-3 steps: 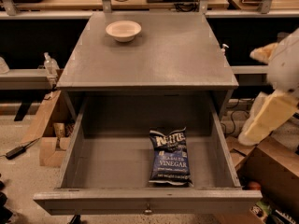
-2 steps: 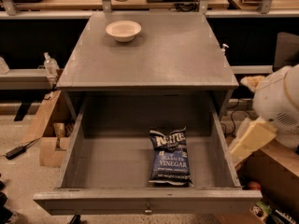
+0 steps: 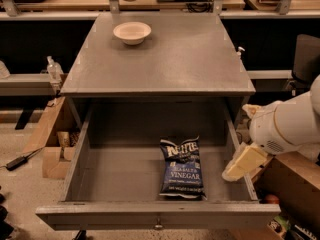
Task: Pick blue chip bag from top drawer and place on counter
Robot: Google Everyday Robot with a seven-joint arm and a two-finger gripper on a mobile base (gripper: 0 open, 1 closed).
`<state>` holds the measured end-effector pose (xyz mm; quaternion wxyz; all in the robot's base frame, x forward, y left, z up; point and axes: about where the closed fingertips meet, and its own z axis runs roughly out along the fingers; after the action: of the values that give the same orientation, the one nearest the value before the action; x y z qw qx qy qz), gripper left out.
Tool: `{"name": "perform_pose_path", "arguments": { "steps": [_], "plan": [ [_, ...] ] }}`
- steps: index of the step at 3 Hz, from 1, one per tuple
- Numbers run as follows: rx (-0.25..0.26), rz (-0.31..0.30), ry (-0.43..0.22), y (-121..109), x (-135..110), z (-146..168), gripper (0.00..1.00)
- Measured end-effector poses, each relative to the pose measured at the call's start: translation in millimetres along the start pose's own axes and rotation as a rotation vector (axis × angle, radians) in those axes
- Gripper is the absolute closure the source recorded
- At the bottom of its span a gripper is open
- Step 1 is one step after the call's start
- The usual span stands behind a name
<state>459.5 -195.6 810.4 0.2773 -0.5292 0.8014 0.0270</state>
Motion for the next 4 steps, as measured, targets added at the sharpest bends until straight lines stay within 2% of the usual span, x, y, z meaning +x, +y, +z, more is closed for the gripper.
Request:
{"name": "perform_pose_path", "arguments": {
  "steps": [1, 2, 4],
  "plan": [
    [-0.027, -0.009, -0.001, 11, -5, 16, 0.0],
    [-0.078, -0.034, -0.009, 27, -15, 66, 0.0],
    [-0.118, -0.097, -0.017, 26, -32, 146, 0.0]
  ]
}}
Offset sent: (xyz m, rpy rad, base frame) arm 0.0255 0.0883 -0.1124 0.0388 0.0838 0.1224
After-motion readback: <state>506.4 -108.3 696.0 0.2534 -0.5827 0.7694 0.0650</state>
